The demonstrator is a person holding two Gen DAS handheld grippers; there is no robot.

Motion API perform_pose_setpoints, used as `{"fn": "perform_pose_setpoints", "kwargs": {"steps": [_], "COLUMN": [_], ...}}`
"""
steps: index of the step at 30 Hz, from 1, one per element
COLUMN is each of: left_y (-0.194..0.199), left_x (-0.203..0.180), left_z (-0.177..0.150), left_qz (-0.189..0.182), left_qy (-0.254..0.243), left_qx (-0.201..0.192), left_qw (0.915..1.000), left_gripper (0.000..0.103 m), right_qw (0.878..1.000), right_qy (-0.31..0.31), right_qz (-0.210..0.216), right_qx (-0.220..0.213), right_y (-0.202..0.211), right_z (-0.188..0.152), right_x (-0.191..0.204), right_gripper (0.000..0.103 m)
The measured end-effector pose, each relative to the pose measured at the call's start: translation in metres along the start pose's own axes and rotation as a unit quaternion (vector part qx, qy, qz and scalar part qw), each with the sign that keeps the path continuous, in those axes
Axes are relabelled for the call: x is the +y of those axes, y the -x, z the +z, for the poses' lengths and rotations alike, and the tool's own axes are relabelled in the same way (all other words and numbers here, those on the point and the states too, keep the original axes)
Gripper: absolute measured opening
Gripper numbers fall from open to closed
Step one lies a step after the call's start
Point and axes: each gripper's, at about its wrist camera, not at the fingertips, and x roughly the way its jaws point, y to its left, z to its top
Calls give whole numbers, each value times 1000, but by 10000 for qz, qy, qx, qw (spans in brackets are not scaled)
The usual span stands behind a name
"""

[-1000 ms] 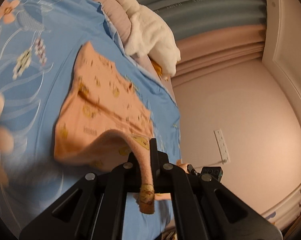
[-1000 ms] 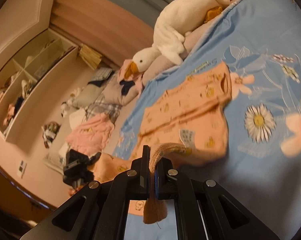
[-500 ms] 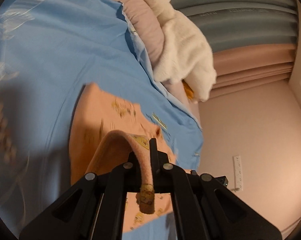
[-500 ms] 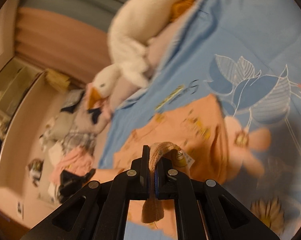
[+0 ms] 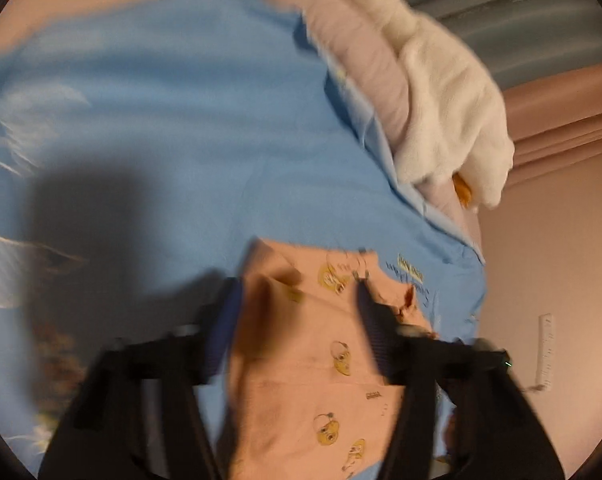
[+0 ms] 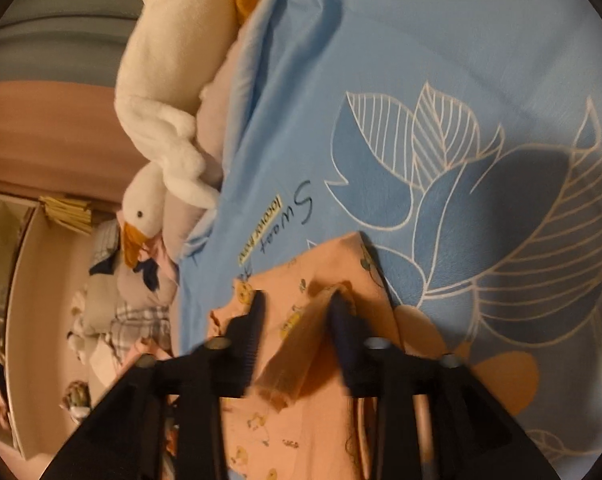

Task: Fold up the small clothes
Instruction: 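Lift the hem with both grippers and fold it toward the collar, then release the hem and flatten the folded shirt with both grippers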

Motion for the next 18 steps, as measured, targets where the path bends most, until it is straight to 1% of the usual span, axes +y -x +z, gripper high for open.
{"fn": "perform_pose_setpoints", "kwargs": {"steps": [1,2,3,4,5,6,7,8,9,10,11,12,13,14,16,17,18], "left_y": [15,20,28,32,35,36,33,29,23,16,7,-5,-12,-21,-31,-34,-38], "left_x": [0,-2,-5,-10,-15,-22,-27,-28,-30,-30,-31,-34,-37,-40,-48,-49,-52], "left_z": [-1,-3,-8,-16,-25,-37,-50,-58,-68,-77,-85,-92,-95,-99,-96,-91,-84], "left_qz": [57,62,62,94,200,389,546,596,618,628,658,720,752,841,942,976,1004], "left_qy": [-155,-272,-501,-738,-1054,-1415,-1718,-1868,-2028,-2144,-2235,-2335,-2404,-2505,-2626,-2642,-2604], "left_qx": [-157,-190,-164,-129,-75,-5,100,182,307,435,577,701,764,791,718,650,584], "left_qw": [9997,9994,9986,9971,9942,9892,9836,9804,9768,9737,9708,9672,9647,9612,9576,9573,9585], "left_gripper": [64,64,62,53,46,31,16,10,7,7,7,7,7,7,7,7,7], "right_qw": [9997,9982,9964,9933,9854,9792,9646,9558,9477,9359,9289,9170,9114,9023,8916,8856,8845], "right_qy": [199,493,759,1114,1684,2001,2582,2862,3083,3349,3482,3687,3769,3890,4038,4134,4151], "right_qz": [-113,-211,-224,-198,-220,-317,-532,-648,-750,-917,-1042,-1271,-1380,-1575,-1804,-1922,-1958], "right_qx": [-130,-252,-291,-241,-100,-55,69,187,340,590,711,841,907,986,975,892,843], "right_y": [6,16,19,23,28,28,27,24,18,8,-1,-12,-20,-31,-44,-51,-53], "right_z": [0,-3,-5,-11,-24,-32,-49,-60,-70,-83,-89,-98,-103,-107,-106,-103,-100], "right_x": [6,14,22,31,45,53,64,69,73,75,77,78,80,80,84,87,89], "right_gripper": [42,42,42,42,42,40,30,25,17,13,11,11,11,11,11,11,11]}}
